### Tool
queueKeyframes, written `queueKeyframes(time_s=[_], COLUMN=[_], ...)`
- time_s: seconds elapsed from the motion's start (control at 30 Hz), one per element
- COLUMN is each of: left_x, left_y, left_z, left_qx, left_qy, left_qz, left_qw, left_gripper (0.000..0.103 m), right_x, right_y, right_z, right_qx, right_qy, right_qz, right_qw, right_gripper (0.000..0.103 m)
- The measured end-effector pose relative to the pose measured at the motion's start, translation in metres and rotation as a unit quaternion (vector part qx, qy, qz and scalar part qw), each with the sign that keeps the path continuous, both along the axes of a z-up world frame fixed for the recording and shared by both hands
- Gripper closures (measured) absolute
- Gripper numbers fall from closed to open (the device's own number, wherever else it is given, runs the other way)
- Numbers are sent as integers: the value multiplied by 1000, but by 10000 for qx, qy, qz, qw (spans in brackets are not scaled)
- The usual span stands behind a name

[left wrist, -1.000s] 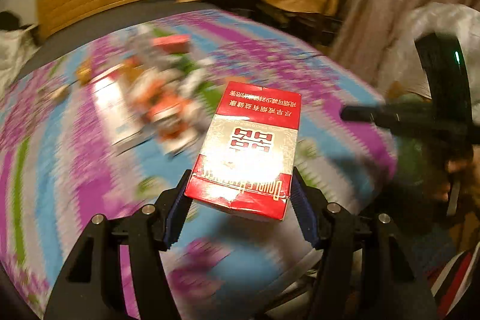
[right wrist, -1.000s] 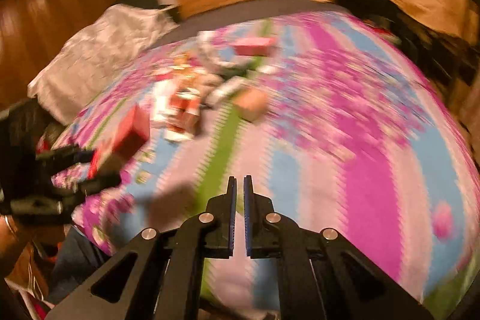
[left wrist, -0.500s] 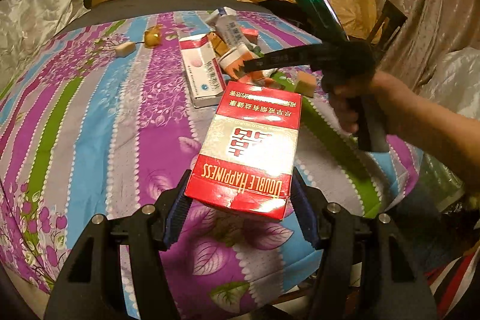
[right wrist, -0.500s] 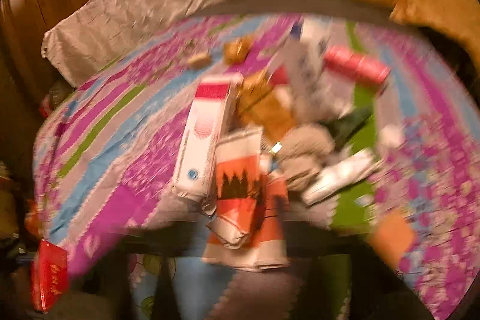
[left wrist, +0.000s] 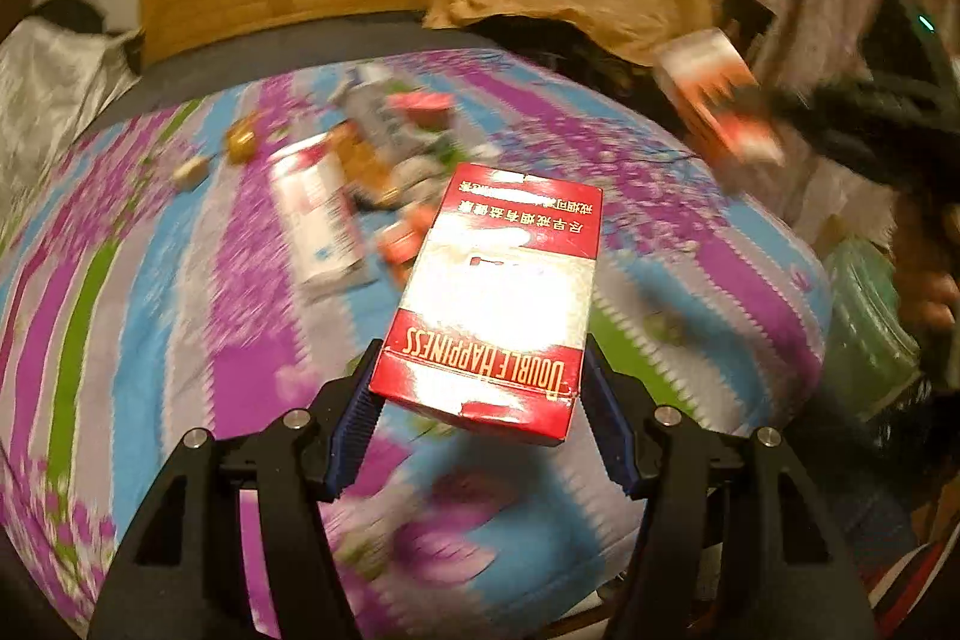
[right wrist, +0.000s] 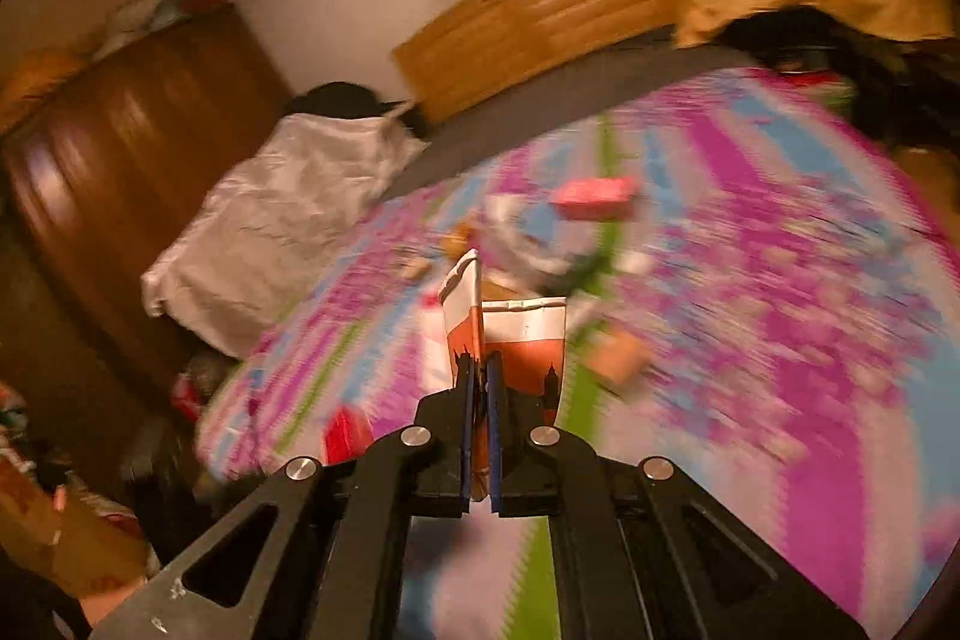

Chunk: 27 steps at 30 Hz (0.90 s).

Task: Collect trash
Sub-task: 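Lift the red pack with the left tool while the right tool grasps the orange-white wrapper, then carry both items to the green bin and open both tools over it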

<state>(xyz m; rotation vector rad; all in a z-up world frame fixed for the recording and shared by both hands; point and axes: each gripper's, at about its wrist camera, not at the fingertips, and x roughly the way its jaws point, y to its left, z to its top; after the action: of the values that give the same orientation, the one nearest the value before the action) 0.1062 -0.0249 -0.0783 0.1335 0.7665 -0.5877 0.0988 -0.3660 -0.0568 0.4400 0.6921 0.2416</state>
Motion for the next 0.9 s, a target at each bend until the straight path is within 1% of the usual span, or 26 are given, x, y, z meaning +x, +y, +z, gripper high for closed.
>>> queueKeyframes(time_s=[0.1, 0.2, 0.23, 0.3, 0.33, 0.37, 0.4, 0.43, 0.5, 0.53, 0.57, 0.7, 0.73, 0.8, 0.87, 0.9], left_x=[-3, -12, -16, -23, -28, -33, -38, -43, -52, -58, -62, -86, -94, -104, -117, -121], left_y=[-44, -99, -119, -149, -171, -188, -205, -227, -258, -279, -293, -355, -376, -401, -433, -443], left_z=[8, 16, 18, 20, 22, 23, 24, 26, 30, 33, 36, 41, 42, 42, 42, 41], left_qx=[120, 192, 208, 237, 258, 271, 280, 273, 229, 200, 181, 189, 206, 245, 320, 339], left_qy=[-113, -219, -238, -267, -287, -304, -319, -331, -326, -331, -345, -421, -406, -383, -383, -368], left_qz=[-395, -923, -1111, -1398, -1604, -1763, -1916, -2116, -2402, -2597, -2745, -3353, -3541, -3768, -4023, -4094], left_qw=[9991, 9953, 9933, 9895, 9863, 9835, 9806, 9764, 9699, 9649, 9608, 9410, 9341, 9252, 9142, 9110], left_gripper=[43, 43, 43, 43, 43, 43, 43, 43, 43, 43, 43, 43, 43, 43, 43, 43], right_x=[-58, -113, -134, -164, -179, -198, -211, -224, -259, -268, -284, -339, -351, -364, -373, -373], right_y=[-39, -79, -96, -120, -131, -147, -155, -165, -192, -200, -215, -271, -282, -297, -310, -316], right_z=[-4, -7, -6, -8, -7, -4, -2, -1, 6, 8, 12, 23, 26, 29, 28, 26], right_qx=[-121, -283, -313, -281, -322, -441, -481, -521, -713, -786, -871, -894, -924, -1079, -1218, -1232], right_qy=[147, 202, 222, 207, 206, 220, 216, 201, 189, 204, 209, 169, 163, 217, 360, 430], right_qz=[-576, -1185, -1471, -1788, -1965, -2257, -2390, -2551, -2959, -3089, -3321, -4185, -4336, -4491, -4593, -4623], right_qw=[9982, 9923, 9884, 9833, 9798, 9730, 9696, 9653, 9524, 9476, 9390, 9037, 8962, 8867, 8792, 8771], right_gripper=[98, 98, 98, 98, 98, 98, 98, 98, 98, 98, 98, 98, 98, 98, 98, 98])
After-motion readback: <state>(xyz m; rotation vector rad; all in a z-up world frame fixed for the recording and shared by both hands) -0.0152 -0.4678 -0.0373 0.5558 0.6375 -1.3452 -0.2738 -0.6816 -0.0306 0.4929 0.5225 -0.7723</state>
